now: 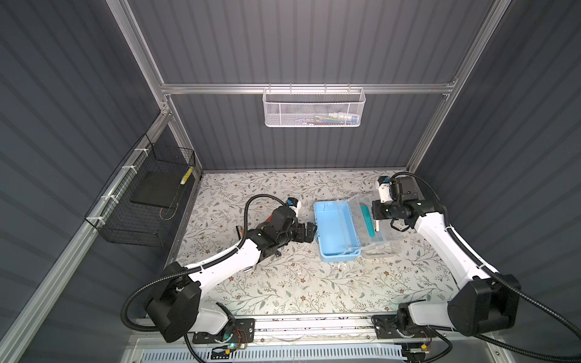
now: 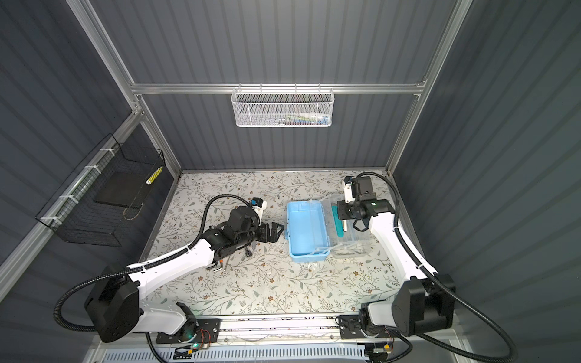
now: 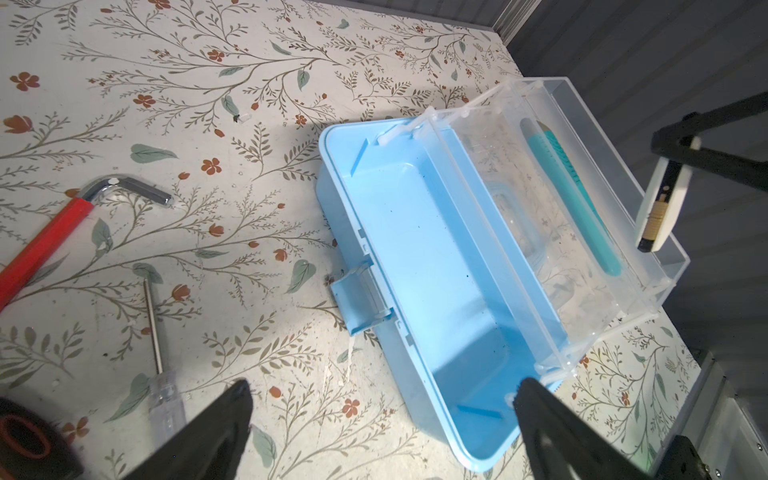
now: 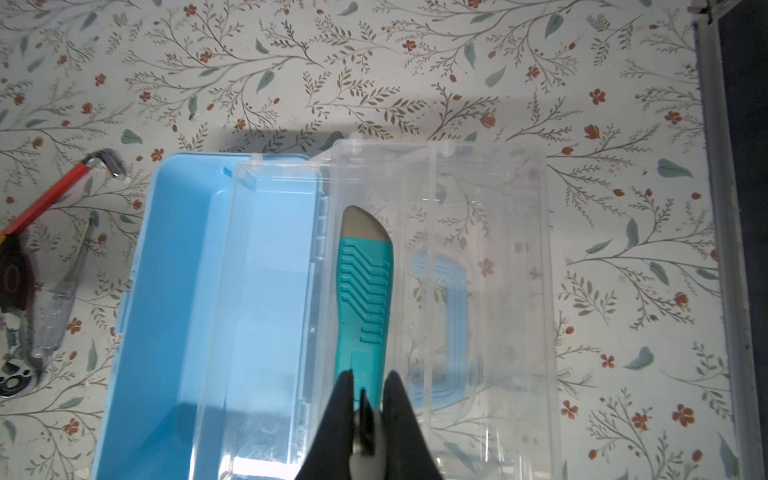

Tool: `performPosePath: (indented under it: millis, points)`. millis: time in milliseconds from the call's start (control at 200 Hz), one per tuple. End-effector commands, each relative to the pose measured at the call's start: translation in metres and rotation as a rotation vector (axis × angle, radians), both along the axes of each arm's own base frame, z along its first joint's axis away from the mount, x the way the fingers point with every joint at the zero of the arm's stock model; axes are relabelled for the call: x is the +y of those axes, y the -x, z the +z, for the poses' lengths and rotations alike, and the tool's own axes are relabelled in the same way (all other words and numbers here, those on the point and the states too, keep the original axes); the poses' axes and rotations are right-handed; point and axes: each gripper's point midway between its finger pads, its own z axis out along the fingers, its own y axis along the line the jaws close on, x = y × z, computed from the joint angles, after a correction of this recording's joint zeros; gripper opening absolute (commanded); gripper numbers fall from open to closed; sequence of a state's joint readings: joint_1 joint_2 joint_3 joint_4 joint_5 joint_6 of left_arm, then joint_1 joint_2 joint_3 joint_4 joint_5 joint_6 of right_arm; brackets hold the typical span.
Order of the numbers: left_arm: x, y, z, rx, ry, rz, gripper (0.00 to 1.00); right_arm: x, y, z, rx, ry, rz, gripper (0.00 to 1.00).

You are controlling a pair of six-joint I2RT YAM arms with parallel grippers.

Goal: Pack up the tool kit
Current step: 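Lower the white knife into the lid tray beside the teal knife while left withdraws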

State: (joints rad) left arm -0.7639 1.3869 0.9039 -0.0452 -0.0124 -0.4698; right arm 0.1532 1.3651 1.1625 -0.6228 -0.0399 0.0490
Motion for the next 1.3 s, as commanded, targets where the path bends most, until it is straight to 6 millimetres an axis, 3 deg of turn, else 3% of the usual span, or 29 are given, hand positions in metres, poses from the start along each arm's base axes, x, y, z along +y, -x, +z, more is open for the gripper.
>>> performPosePath:
  millis: [0,275,670,770,855,1136,1296]
  points:
    - [0.008,0.000,0.005,-0.022,-0.013,0.006,1.00,-0.007,0.003,-0.017,0.046,0.055,0.004,0.10]
    - [0.009,0.001,0.005,-0.022,-0.011,0.002,1.00,-0.010,0.005,-0.036,0.108,0.071,-0.007,0.13]
    - [0.008,0.001,0.003,-0.015,-0.001,-0.006,1.00,0.001,0.015,-0.040,0.148,0.007,0.021,0.18]
    - [0.008,0.001,0.003,-0.012,0.000,-0.007,1.00,-0.003,0.016,-0.044,0.165,0.017,0.001,0.30]
    - [0.008,0.001,0.004,-0.012,0.002,-0.007,1.00,-0.009,0.014,-0.043,0.159,0.037,-0.033,0.55]
    - [0.007,0.000,0.002,-0.007,0.004,-0.007,1.00,-0.007,0.011,-0.019,0.097,-0.001,-0.058,0.62]
    - [0.009,-0.003,-0.001,0.002,0.000,0.016,1.00,-0.002,0.013,-0.015,0.080,-0.038,-0.057,0.67]
